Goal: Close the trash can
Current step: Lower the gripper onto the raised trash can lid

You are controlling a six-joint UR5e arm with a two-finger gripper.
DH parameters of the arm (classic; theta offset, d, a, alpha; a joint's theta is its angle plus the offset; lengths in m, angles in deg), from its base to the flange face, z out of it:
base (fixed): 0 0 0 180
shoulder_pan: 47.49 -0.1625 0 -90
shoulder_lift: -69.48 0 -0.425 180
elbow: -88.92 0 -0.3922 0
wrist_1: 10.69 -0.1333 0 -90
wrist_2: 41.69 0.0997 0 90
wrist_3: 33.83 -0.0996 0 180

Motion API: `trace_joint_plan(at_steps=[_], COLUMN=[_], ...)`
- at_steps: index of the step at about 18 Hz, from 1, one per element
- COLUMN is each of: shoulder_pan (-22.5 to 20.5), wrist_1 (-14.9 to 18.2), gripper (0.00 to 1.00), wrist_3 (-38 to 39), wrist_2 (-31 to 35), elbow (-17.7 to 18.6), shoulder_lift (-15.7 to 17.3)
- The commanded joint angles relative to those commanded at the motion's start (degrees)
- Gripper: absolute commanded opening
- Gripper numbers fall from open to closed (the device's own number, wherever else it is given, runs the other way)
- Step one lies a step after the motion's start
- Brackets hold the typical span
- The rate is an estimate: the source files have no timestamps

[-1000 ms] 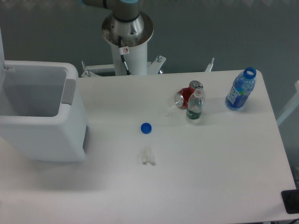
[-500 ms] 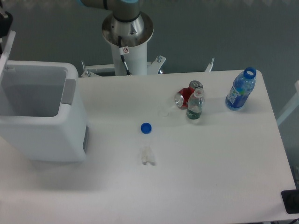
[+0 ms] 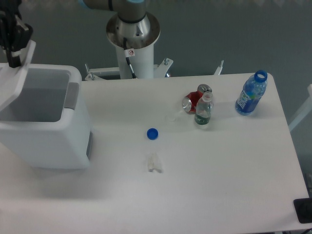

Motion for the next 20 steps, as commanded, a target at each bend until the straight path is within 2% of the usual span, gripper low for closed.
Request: trace_joint_plan(at_steps=[20], shoulder_pan=[-3.5], wrist_1=[-0.3], gripper=[0.00], wrist_3=[-0.3], wrist_2=[-0.2], elbow=[4.0], shoulder_lift=[-0.4])
